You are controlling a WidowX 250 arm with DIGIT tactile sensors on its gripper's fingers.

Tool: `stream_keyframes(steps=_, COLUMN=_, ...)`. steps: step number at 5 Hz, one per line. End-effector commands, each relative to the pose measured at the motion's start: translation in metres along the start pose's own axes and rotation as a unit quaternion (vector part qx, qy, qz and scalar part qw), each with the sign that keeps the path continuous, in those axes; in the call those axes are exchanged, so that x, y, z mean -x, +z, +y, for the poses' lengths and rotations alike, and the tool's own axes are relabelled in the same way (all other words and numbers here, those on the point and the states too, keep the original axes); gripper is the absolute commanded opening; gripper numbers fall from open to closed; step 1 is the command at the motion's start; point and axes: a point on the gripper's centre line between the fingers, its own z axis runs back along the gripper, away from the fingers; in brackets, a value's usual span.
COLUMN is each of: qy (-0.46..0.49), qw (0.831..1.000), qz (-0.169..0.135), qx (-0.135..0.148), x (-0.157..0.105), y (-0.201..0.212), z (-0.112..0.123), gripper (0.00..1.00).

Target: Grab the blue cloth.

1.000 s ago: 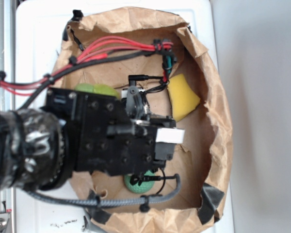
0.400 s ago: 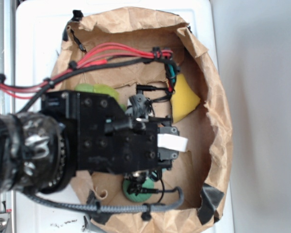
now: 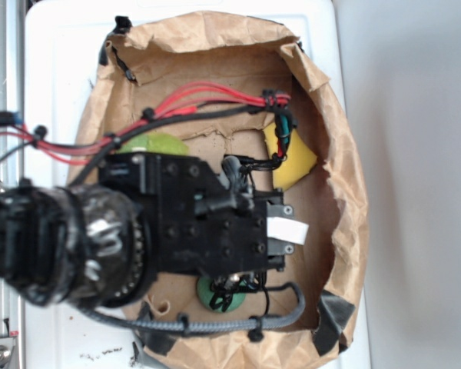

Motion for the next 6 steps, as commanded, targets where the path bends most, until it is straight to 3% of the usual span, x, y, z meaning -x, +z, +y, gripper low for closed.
stream_keyframes(steps=1, qy=0.002, qw=1.0, qz=-0.02, qx=-0.016, x=-0.004, y=0.008, z=0.008, gripper=0.0)
stream_keyframes(steps=2, qy=0.004, qw=0.999, qz=-0.027, qx=-0.022, x=-0.004, y=0.013, z=0.01, gripper=0.0)
stream_keyframes(steps=6, qy=0.123, qw=0.99, qz=-0.065, qx=0.01, x=-0.004, y=0.135, z=0.051, gripper=0.0)
